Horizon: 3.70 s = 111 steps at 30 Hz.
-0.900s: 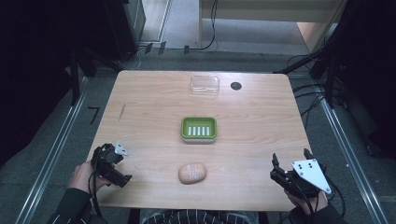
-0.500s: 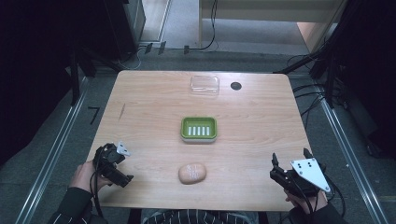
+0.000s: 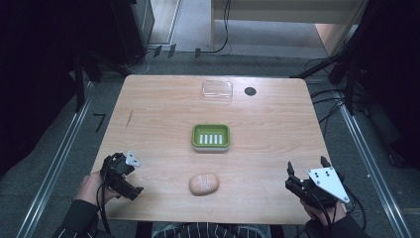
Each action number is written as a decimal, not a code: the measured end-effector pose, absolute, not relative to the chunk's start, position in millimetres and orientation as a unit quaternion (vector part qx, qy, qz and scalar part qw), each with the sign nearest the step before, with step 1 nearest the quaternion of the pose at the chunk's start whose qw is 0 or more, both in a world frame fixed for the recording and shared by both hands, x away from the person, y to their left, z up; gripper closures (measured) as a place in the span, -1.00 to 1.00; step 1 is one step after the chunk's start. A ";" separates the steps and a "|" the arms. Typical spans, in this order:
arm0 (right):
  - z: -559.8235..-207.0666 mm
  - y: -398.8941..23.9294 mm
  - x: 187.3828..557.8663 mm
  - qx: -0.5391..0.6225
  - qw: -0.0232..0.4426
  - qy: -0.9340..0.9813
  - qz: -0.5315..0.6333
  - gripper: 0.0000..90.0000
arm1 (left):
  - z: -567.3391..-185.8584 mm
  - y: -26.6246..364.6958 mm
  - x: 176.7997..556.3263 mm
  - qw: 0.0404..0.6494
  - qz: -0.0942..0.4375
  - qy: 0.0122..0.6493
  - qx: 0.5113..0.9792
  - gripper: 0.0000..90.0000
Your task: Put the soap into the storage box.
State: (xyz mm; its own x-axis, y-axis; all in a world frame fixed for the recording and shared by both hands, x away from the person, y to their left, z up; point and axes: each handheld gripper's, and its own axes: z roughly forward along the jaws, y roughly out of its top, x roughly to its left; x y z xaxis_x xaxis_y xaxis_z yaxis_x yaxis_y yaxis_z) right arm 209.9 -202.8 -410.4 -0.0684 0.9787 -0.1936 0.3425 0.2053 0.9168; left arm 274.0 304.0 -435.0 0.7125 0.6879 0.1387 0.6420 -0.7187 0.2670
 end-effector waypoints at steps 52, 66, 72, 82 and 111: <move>-410.8 -200.3 211.0 0.510 0.443 0.647 0.353 -0.70 | -431.0 199.7 276.4 0.125 0.090 0.241 0.958 -1.00; -410.6 -201.0 210.6 0.516 0.441 0.641 0.357 -0.70 | -432.9 175.6 284.3 0.133 0.082 0.215 0.964 -1.00; -410.8 -200.4 210.9 0.510 0.441 0.648 0.353 -0.70 | -432.7 167.1 287.7 0.136 0.077 0.205 0.966 -1.00; -410.8 -199.5 211.5 0.509 0.442 0.650 0.351 -0.70 | -433.5 155.0 290.7 0.141 0.068 0.196 0.968 -1.00; -410.7 -200.5 211.1 0.512 0.441 0.647 0.353 -0.70 | -439.5 114.9 298.0 0.121 0.030 0.170 0.977 -0.98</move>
